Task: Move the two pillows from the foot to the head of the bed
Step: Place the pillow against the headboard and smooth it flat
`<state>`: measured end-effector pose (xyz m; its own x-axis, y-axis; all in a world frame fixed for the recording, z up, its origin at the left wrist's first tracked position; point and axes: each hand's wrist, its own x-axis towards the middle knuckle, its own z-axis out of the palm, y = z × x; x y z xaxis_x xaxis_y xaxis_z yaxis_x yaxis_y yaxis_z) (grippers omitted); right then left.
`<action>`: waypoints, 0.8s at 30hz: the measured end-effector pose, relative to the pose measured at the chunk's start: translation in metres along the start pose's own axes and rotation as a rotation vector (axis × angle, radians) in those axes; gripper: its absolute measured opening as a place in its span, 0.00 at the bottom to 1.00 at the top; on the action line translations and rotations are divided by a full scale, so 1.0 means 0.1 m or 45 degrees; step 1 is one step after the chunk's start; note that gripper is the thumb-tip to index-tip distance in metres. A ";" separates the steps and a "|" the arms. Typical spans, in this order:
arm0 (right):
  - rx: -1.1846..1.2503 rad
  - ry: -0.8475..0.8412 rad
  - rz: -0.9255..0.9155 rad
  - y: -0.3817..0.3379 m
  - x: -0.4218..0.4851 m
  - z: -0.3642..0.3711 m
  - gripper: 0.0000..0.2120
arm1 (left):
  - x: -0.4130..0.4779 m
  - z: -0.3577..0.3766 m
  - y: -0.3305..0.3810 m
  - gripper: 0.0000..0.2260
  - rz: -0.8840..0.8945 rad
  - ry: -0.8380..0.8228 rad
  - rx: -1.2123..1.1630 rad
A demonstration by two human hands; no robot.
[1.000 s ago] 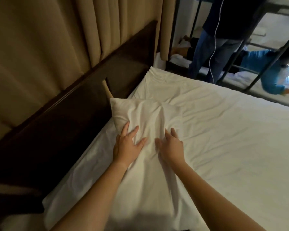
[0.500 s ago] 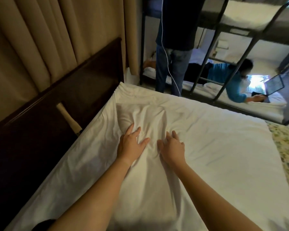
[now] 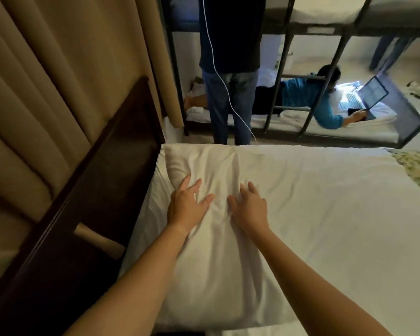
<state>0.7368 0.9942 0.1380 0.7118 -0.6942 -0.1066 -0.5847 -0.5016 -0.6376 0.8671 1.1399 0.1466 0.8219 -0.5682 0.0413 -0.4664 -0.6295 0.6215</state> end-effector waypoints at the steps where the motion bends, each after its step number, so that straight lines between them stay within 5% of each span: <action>1: 0.008 0.008 0.011 -0.10 0.11 0.14 0.24 | 0.17 -0.04 -0.15 0.31 0.005 -0.014 -0.002; 14: 0.148 0.064 0.092 -0.87 1.37 1.56 0.23 | 1.82 -0.14 -1.72 0.30 0.028 -0.116 -0.044; 24: 0.188 0.049 0.130 -1.18 1.70 1.83 0.25 | 2.30 -0.17 -2.17 0.29 0.073 -0.077 -0.067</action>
<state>0.9973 1.0299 0.0553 0.6346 -0.7584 -0.1487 -0.5876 -0.3484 -0.7303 1.1634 1.1547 0.0344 0.7722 -0.6346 0.0318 -0.4933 -0.5672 0.6595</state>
